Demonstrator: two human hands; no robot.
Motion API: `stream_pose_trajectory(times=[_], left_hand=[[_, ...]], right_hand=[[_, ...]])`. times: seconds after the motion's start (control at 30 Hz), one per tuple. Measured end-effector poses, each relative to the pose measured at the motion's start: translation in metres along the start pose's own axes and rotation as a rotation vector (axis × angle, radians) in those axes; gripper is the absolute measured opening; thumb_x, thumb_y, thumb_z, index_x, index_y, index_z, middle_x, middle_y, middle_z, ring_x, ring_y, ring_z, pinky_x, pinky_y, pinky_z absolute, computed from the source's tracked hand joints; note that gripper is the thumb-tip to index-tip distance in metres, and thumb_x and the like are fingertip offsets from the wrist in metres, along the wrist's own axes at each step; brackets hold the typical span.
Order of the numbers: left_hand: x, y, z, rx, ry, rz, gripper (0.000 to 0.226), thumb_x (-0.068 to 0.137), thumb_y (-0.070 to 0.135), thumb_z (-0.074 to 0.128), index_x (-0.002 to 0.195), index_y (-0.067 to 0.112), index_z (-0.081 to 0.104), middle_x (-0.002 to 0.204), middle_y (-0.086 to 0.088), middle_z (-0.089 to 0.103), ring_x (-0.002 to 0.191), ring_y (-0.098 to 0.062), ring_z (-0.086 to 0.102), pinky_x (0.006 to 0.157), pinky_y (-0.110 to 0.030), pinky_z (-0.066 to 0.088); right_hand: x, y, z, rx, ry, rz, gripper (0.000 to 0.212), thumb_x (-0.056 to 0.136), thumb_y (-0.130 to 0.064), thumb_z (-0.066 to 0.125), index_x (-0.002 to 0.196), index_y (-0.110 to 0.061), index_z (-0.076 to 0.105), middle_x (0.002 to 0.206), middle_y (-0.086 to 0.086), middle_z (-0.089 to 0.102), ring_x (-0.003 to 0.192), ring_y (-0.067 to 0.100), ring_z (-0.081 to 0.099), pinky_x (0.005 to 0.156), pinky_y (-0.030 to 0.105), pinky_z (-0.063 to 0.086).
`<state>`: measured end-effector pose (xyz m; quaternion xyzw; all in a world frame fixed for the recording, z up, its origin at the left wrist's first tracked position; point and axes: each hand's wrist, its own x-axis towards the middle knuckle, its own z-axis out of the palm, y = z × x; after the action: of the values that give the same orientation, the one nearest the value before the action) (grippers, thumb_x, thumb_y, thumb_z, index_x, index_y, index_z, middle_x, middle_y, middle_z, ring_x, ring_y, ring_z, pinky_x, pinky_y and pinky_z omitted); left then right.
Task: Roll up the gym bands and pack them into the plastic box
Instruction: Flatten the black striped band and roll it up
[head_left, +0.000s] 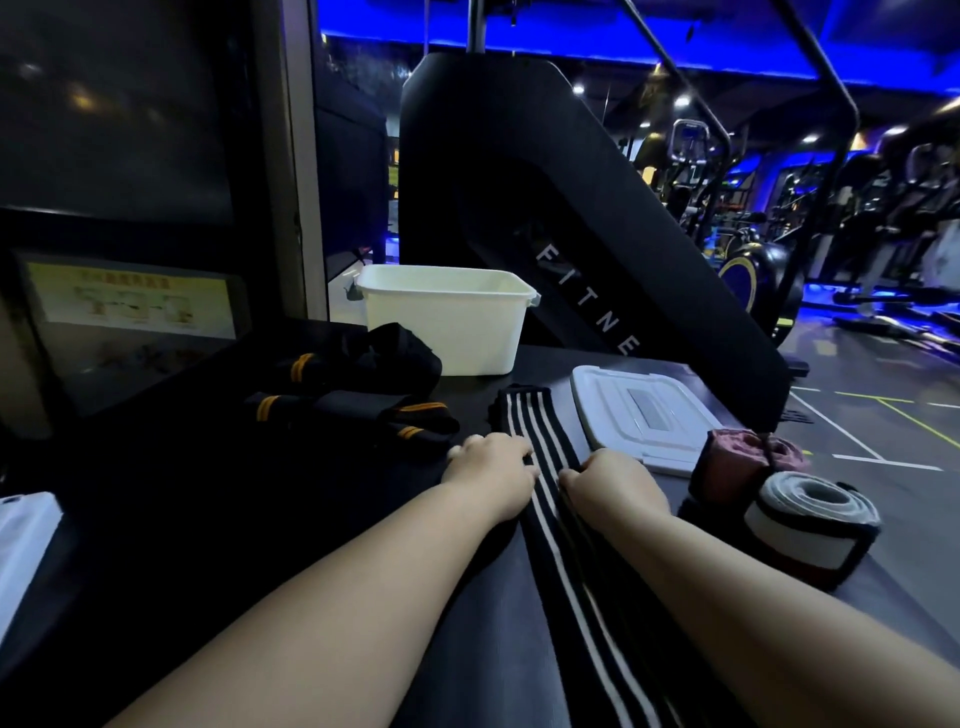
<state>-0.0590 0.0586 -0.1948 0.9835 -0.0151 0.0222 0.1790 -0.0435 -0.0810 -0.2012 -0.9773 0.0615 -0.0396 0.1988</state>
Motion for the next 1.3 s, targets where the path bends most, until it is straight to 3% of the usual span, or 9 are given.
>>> stream_pose_trajectory(times=[0.1,0.37,0.6,0.7,0.8,1.0,1.13,1.3], left_hand=[[0.009,-0.010,0.000,-0.022,0.000,-0.005,0.036,0.101,0.041,0.038,0.132,0.030,0.053,0.139,0.001,0.053,0.131,-0.026,0.040,0.104,-0.041,0.029],[0.011,-0.024,-0.005,-0.097,-0.009,0.011,0.045,0.102,0.043,0.038,0.144,0.029,0.042,0.148,0.002,0.044,0.140,-0.022,0.030,0.114,-0.035,0.024],[0.002,-0.030,-0.005,-0.122,-0.028,0.066,0.048,0.099,0.048,0.042,0.143,0.027,0.044,0.148,0.007,0.044,0.140,-0.018,0.030,0.114,-0.034,0.024],[-0.007,-0.030,-0.006,-0.139,-0.078,0.114,0.052,0.097,0.049,0.046,0.145,0.027,0.043,0.151,0.006,0.040,0.141,-0.018,0.029,0.117,-0.035,0.024],[-0.020,-0.022,-0.011,-0.105,-0.175,0.122,0.056,0.099,0.045,0.046,0.150,0.028,0.032,0.159,0.003,0.025,0.147,-0.021,0.018,0.119,-0.034,0.014],[-0.058,-0.018,-0.018,-0.083,-0.296,0.106,0.065,0.098,0.050,0.046,0.154,0.036,0.017,0.164,0.004,0.007,0.150,-0.022,0.002,0.120,-0.038,0.006],[-0.091,-0.024,-0.020,-0.133,-0.317,0.128,0.059,0.098,0.051,0.046,0.151,0.041,0.024,0.163,0.009,0.006,0.150,-0.019,0.000,0.120,-0.039,0.006],[-0.135,-0.027,-0.020,-0.247,-0.262,0.215,0.054,0.095,0.043,0.056,0.146,0.038,0.038,0.159,0.014,0.018,0.147,-0.009,0.009,0.115,-0.027,0.011]], right_hand=[[0.016,-0.015,0.008,0.025,0.060,0.066,0.032,0.095,-0.045,0.049,0.108,-0.017,0.060,0.109,0.004,0.066,0.102,0.026,0.060,0.074,0.029,0.038],[0.054,-0.037,0.030,0.091,0.090,0.185,0.035,0.093,-0.045,0.049,0.114,-0.019,0.057,0.112,0.007,0.063,0.106,0.031,0.058,0.080,0.037,0.047],[0.042,-0.022,0.004,0.165,-0.043,-0.014,0.055,0.092,-0.047,0.056,0.137,-0.018,0.045,0.135,0.004,0.055,0.120,0.023,0.054,0.084,0.031,0.038],[0.017,-0.006,-0.014,0.276,-0.165,-0.174,0.046,0.089,-0.044,0.064,0.127,-0.020,0.056,0.125,0.001,0.061,0.105,0.015,0.060,0.086,0.026,0.042],[-0.011,0.013,-0.031,0.310,-0.284,-0.312,0.038,0.081,-0.042,0.074,0.114,-0.025,0.065,0.110,-0.008,0.063,0.088,0.000,0.058,0.079,0.014,0.044],[-0.059,0.032,-0.047,0.176,-0.391,-0.408,0.048,0.071,-0.049,0.081,0.114,-0.038,0.062,0.112,-0.013,0.050,0.099,-0.001,0.052,0.084,0.011,0.041],[-0.089,0.041,-0.050,0.192,-0.345,-0.429,0.040,0.072,-0.054,0.077,0.107,-0.045,0.060,0.110,-0.013,0.050,0.099,0.002,0.053,0.088,0.018,0.043],[-0.127,0.054,-0.052,0.255,-0.349,-0.504,0.037,0.068,-0.042,0.085,0.098,-0.045,0.064,0.099,-0.014,0.054,0.086,0.001,0.053,0.074,0.011,0.042]])
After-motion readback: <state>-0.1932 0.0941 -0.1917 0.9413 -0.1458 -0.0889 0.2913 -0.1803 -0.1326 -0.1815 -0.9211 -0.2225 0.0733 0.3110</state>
